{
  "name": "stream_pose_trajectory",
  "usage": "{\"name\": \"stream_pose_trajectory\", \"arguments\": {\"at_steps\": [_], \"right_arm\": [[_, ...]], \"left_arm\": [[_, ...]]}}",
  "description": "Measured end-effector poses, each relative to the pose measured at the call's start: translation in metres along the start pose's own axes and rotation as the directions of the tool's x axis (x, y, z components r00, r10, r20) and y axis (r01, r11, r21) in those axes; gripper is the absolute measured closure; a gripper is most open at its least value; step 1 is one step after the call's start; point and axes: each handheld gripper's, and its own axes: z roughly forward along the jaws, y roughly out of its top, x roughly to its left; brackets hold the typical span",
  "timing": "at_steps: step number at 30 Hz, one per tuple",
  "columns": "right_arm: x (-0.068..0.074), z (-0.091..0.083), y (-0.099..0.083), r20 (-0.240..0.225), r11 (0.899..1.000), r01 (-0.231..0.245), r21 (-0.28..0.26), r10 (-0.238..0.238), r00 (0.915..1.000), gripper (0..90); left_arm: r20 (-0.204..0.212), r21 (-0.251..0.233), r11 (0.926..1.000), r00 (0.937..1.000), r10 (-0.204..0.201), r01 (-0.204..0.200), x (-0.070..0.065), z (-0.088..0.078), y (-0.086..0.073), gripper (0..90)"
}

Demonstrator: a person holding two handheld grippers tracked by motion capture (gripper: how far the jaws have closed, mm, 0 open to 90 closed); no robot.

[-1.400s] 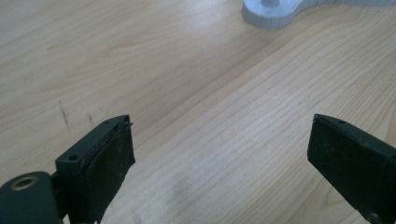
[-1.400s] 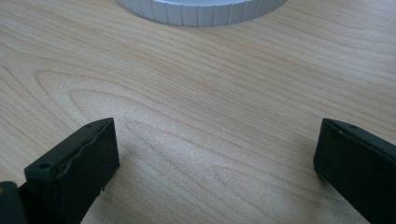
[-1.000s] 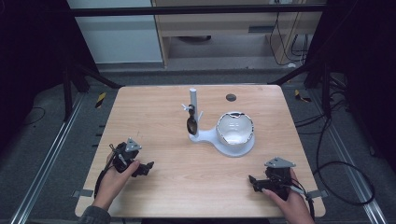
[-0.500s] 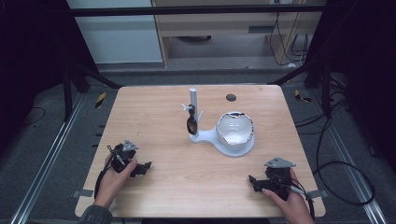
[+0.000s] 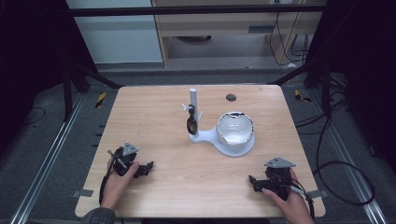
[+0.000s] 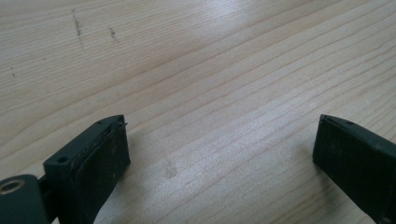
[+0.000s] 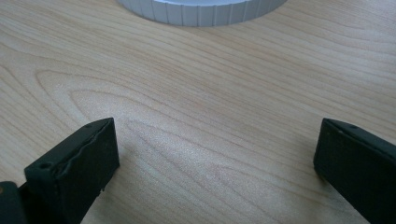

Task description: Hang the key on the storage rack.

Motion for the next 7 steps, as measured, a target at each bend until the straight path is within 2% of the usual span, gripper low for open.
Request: {"name": "stream_pose_trajectory", "arguments": {"at_steps": [7], "right_arm": [[0.0005,-0.0002,-0.0003,0.001,1.0,0.002,0.0,-0.002,1.0,0.4]], "left_arm": [[0.003,0.001,1.0,1.0,0.004,-0.004,-0.0003,-0.0008,-0.0009,2.4]]}}
